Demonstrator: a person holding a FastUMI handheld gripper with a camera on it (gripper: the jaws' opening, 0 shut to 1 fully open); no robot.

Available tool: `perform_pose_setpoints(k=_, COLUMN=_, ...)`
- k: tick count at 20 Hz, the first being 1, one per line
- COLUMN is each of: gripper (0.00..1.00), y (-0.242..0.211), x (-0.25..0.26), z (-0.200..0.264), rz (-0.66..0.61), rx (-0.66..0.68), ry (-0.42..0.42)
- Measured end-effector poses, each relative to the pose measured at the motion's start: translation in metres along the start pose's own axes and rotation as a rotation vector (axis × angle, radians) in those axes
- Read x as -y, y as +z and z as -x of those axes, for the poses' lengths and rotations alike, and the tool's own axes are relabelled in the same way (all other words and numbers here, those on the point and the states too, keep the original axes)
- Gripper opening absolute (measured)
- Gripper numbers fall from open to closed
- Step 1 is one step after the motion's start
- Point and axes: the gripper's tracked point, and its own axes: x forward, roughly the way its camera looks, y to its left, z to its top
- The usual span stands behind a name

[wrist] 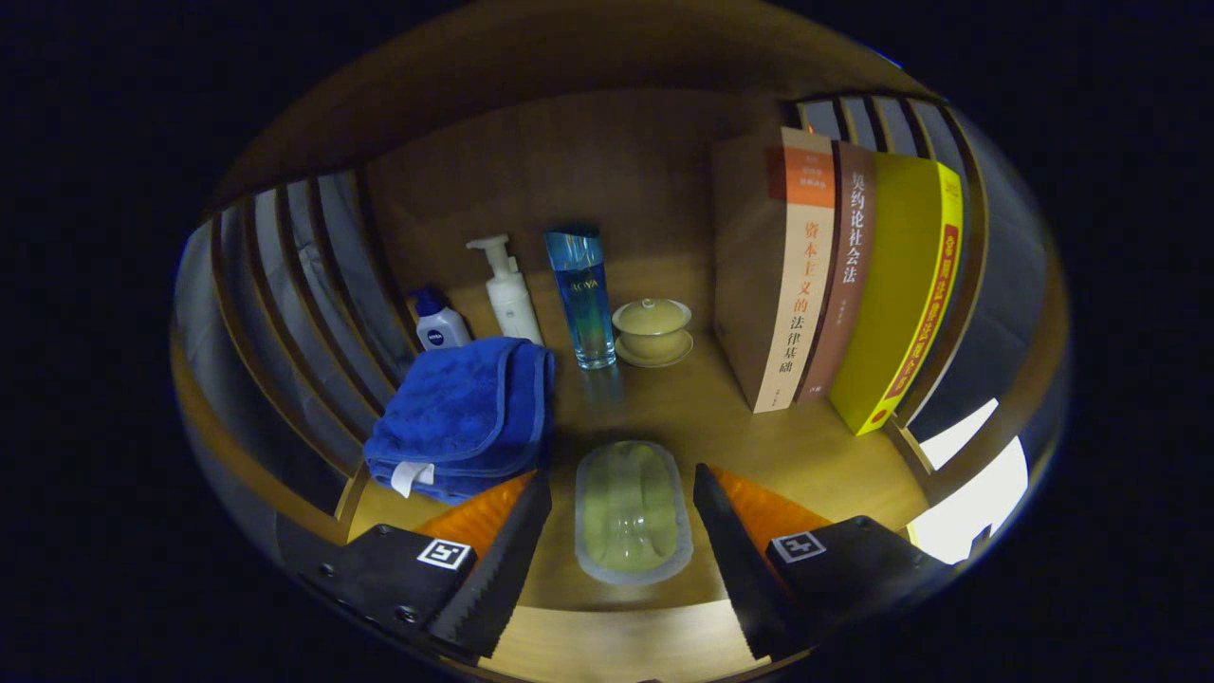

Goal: Pull open the drawer, take out the items inside it, and place them on the countertop above the cabinet.

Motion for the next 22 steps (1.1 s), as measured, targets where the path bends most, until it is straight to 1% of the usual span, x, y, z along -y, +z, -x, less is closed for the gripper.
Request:
perform_pose_setpoints(k=3, gripper=0.99, y=0.000, x=-0.009, z=0.024, rz=-0.015, rx=0.046, ry=0.020)
perform_pose_setpoints(k=7, gripper=0.99, y=0.005, x=-0.014, z=0.061, rz=0.020, rx=0.134, ry=0.028)
perform_pose_setpoints(k=12, gripper=0.99, y=-0.005, x=-0.019, z=0.110, rz=0.030, rx=0.218, ry=0.036)
perform_pose_setpoints(k=15, gripper=0.99, y=-0.023, x=-0.018, z=0.140, rz=0.069, rx=0.264, ry=0.035)
perform_pose_setpoints(k=17, gripper=0.99, y=-0.042, x=-0.017, z=0.157, rz=0.067, rx=0.271, ry=0.042)
perform_pose_setpoints(k=22, gripper=0.99, y=-0.088, x=-0.005, z=0.195, rz=0.028, rx=0.302, ry=0.020)
